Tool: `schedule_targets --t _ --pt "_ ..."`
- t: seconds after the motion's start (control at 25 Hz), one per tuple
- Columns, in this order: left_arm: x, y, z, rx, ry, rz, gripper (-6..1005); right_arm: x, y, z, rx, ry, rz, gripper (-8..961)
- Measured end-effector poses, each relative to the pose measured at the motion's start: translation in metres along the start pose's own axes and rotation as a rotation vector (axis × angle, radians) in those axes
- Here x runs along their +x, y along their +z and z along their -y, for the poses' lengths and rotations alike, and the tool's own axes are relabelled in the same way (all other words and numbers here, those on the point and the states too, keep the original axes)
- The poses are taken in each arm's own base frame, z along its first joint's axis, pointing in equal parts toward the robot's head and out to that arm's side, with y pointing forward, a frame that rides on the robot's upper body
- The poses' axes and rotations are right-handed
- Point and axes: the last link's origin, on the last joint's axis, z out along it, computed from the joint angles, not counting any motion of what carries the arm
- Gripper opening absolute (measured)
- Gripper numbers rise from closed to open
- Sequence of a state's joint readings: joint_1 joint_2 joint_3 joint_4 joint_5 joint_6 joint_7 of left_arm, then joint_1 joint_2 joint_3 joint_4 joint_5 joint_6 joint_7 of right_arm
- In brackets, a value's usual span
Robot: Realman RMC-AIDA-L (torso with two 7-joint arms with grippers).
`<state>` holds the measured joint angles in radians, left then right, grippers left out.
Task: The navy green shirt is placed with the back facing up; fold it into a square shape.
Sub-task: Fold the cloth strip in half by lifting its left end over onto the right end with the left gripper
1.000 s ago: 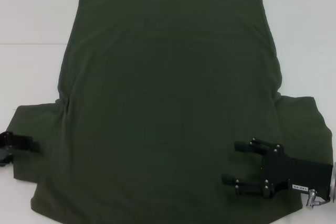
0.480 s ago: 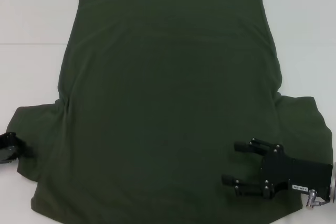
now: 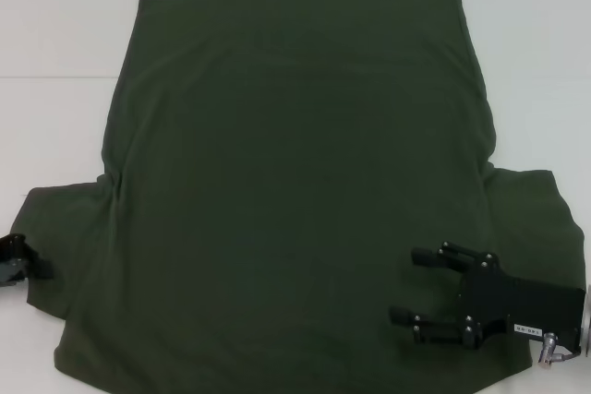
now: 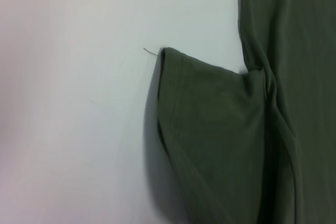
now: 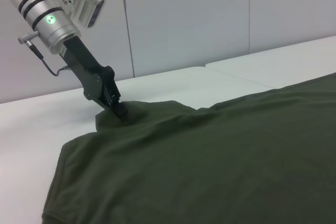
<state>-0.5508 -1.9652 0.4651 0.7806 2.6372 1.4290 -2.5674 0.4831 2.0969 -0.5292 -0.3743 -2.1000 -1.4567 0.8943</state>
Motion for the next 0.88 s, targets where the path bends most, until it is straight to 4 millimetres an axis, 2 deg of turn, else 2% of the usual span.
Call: schedule_targets --t 0.32,0.72,0.88 --pt "0.008 -0.009 0.004 0.018 0.050 -0.018 9 0.000 0.000 0.000 0.003 0.001 0.004 908" --pt "0.043 -0.043 0.004 0.075 0.099 -0.106 10 -0.001 0.000 0.001 0.006 0.002 0.006 908" --pt "0.051 -0.049 0.001 0.080 0.113 -0.118 11 -0.001 0.000 0.000 0.002 0.001 0.005 908"
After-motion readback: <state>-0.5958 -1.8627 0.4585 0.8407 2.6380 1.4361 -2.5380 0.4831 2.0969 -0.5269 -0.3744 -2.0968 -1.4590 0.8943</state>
